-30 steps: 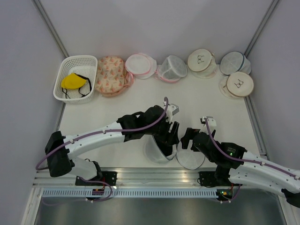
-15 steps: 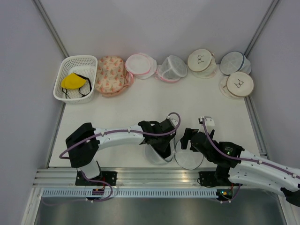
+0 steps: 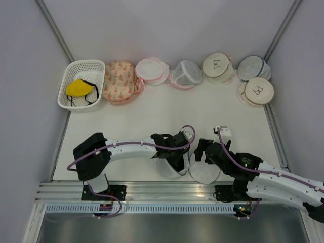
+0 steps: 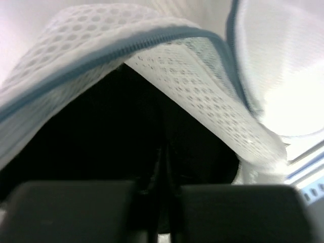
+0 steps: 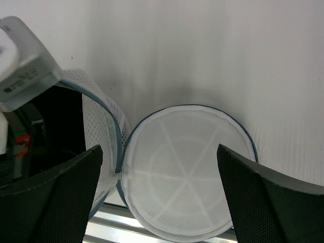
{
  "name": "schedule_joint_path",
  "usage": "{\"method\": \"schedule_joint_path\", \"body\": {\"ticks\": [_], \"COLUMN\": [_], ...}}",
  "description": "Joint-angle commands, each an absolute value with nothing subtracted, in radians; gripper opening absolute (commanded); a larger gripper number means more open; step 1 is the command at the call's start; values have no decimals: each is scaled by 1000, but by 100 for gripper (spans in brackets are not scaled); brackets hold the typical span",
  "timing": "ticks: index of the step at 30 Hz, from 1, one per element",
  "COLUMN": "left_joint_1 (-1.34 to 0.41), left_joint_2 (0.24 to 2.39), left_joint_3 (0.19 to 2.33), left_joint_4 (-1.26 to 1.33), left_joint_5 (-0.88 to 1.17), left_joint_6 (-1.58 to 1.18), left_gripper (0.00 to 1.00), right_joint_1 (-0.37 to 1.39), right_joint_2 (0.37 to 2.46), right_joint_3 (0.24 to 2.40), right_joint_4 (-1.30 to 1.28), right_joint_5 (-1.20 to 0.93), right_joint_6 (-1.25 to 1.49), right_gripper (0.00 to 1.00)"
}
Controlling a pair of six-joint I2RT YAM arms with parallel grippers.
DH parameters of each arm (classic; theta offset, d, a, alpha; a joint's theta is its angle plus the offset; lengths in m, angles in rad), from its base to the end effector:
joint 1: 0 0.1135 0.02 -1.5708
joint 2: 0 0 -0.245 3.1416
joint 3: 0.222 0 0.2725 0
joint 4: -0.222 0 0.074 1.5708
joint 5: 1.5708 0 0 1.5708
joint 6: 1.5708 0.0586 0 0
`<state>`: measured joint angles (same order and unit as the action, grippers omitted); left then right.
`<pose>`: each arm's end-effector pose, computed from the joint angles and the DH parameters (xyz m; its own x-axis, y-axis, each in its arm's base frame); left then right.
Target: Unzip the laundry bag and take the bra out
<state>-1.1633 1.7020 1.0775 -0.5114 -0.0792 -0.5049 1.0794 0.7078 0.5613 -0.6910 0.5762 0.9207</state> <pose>0.1464 -0.3274 0.1296 -0.7509 0.5229 -0.4035 0.6156 0.7753 -0.1410 0.1169 0.1507 0.2019 -0.6637 0.1744 -0.7273 -0.0643 0.9555 0.2878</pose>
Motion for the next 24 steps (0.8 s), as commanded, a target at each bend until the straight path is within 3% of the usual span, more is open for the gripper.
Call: {"method": "schedule_joint_path", "body": {"ticks": [1, 2, 3, 6, 8, 14, 19, 22, 24], "left_joint_1": [-1170, -1170, -1170, -1170, -1170, -1172, -1183, -1183, -1183], "left_joint_2": [1606, 1603, 1600, 1592, 1591, 1669, 1802, 1841, 1850], "left_joint_3": [1100, 1103, 1103, 1092, 1088, 1051, 1009, 989, 980], "left_joint_4": [-477, -479, -479, -477, -471, -476, -465, -434, -413], "left_joint_5": [-100, -77, -65, -5, 87, 88, 14, 5, -20], "left_joint_6": [-528, -522, -522, -525, -525, -511, -529, -538, -548], "left_gripper": [14, 46, 56, 73, 78, 81, 74, 65, 43], "right_joint_1": [1078, 1078, 1077, 1078, 1077, 1078, 1077, 1078, 1078], "right_joint_2": [703, 700, 701, 704, 706, 718, 715, 703, 696], "right_joint_3": [557, 557, 555, 554, 552, 551, 554, 552, 552], "right_joint_4": [-680, -681, -678, -678, -675, -663, -672, -681, -689], "right_joint_5": [574, 572, 571, 568, 568, 565, 565, 569, 572], "right_joint_6": [925, 923, 925, 925, 923, 920, 919, 920, 923], "right_gripper": [98, 98, 98, 98, 98, 98, 98, 98, 98]}}
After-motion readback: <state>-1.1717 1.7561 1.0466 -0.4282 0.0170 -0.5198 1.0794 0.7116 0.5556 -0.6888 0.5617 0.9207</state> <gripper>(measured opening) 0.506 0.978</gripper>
